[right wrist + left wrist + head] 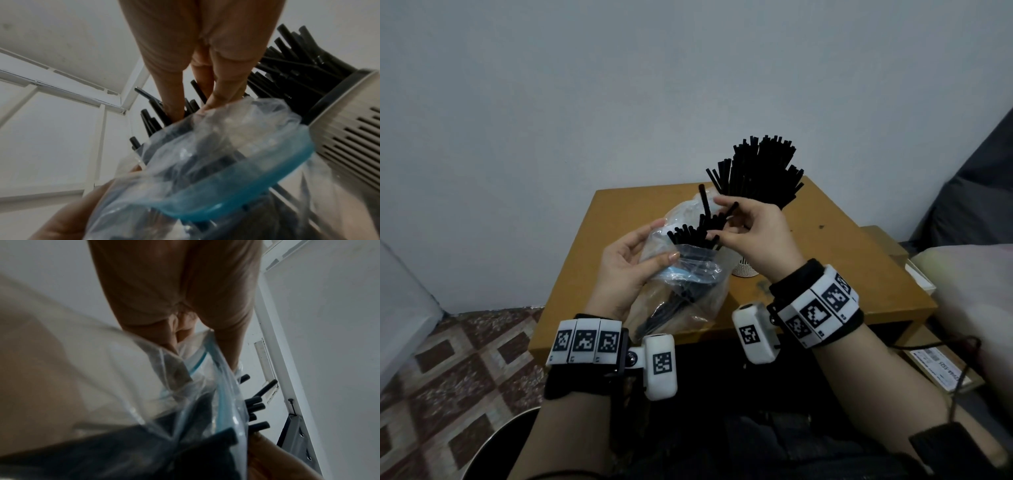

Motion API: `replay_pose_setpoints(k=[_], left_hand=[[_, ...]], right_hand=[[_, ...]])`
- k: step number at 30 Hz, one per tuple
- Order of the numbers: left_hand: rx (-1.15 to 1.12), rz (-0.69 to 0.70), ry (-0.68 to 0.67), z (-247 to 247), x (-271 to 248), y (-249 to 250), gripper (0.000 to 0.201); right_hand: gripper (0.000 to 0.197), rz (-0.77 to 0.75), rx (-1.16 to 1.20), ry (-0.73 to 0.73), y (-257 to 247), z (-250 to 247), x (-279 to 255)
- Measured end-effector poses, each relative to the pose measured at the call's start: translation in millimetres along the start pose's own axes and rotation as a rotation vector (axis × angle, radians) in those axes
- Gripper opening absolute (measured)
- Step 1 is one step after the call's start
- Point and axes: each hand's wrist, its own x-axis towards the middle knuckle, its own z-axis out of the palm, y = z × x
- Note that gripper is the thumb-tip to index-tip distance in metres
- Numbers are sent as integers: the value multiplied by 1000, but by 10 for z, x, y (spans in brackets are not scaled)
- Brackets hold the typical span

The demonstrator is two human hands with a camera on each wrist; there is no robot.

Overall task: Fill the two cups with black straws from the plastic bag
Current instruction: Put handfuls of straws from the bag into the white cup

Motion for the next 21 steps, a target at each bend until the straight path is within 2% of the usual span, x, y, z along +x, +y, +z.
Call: replay_pose_setpoints(k=[4, 7, 9, 13, 16, 18, 21], left_hand=[[-49, -23, -10, -11, -8, 2, 65], [-74, -29, -19, -26, -4, -15, 72], [-96, -32, -23, -31, 0, -24, 78], [-117, -21, -24, -26, 3, -23, 84], [-128, -36, -32, -11, -7, -41, 86], [-128, -46, -40, 5, -14, -56, 86], [-139, -51, -40, 5, -26, -69, 82]], right_hand=[[48, 32, -76, -30, 38, 14, 29], [40, 50, -6, -24, 80, 25, 43], [43, 76, 109, -39, 106, 20, 52], [52, 68, 238, -160, 126, 4, 47], [59, 18, 99, -153, 131, 41, 40], [53, -46, -44, -133, 141, 78, 54], [37, -100, -81, -92, 132, 101, 60]])
